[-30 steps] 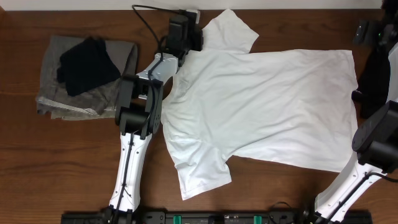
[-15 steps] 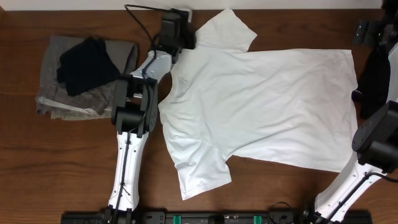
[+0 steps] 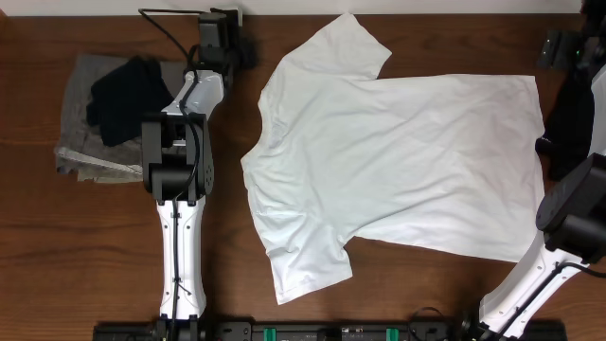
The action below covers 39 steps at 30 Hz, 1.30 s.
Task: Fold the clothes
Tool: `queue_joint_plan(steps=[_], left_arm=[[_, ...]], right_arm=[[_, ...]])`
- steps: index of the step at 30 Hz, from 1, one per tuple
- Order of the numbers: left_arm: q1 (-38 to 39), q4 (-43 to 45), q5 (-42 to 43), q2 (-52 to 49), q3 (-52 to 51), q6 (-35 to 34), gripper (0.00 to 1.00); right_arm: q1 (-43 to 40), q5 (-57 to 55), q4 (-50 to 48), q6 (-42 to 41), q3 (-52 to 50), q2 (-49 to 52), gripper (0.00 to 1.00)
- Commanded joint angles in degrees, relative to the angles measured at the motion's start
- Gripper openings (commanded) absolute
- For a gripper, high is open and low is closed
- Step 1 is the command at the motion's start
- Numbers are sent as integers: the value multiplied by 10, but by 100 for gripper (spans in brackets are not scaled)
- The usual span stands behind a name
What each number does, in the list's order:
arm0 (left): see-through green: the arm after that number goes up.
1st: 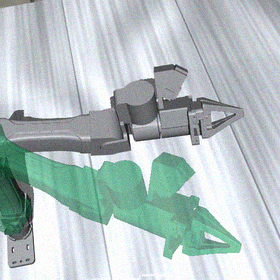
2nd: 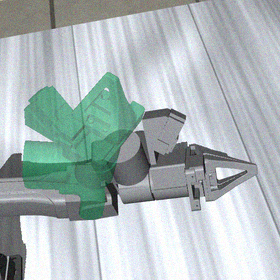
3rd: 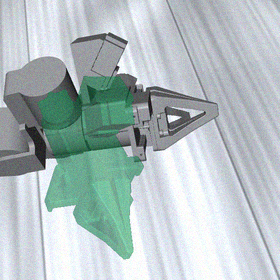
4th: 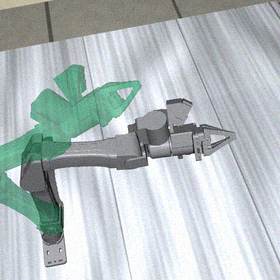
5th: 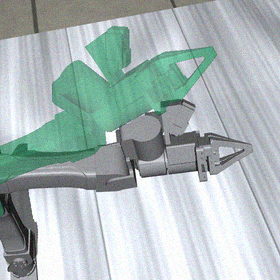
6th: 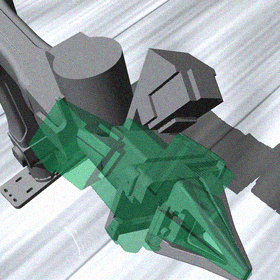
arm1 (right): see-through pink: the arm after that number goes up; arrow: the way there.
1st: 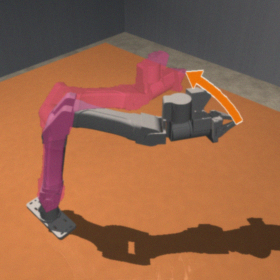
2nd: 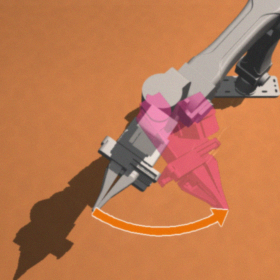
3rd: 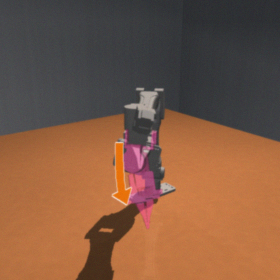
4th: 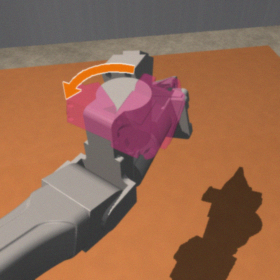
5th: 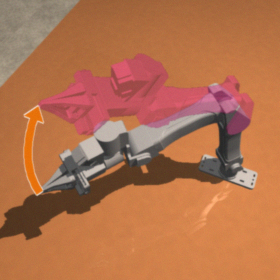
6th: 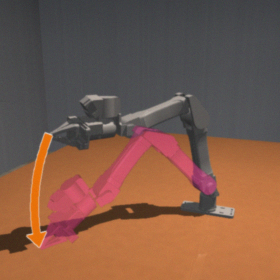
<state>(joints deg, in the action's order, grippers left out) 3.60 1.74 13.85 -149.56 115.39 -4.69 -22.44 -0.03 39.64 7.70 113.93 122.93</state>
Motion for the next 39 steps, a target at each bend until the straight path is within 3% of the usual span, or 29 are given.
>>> queue_joint_plan(steps=[1, 8, 19, 24, 39], left_arm=[[16, -13, 12, 57, -14, -3, 6], [71, -22, 63, 99, -14, -3, 6], [140, -1, 36, 24, -15, -3, 6], [133, 3, -32, -7, -15, -2, 6], [64, -64, -31, -44, -15, -1, 6]], right_arm=[[-1, -6, 1, -8, 3, 0, 99], [-1, -6, 1, -8, 3, 0, 99], [-1, -6, 1, -8, 3, 0, 99], [-1, -6, 1, -8, 3, 0, 99], [-1, -6, 1, -8, 3, 0, 99]])
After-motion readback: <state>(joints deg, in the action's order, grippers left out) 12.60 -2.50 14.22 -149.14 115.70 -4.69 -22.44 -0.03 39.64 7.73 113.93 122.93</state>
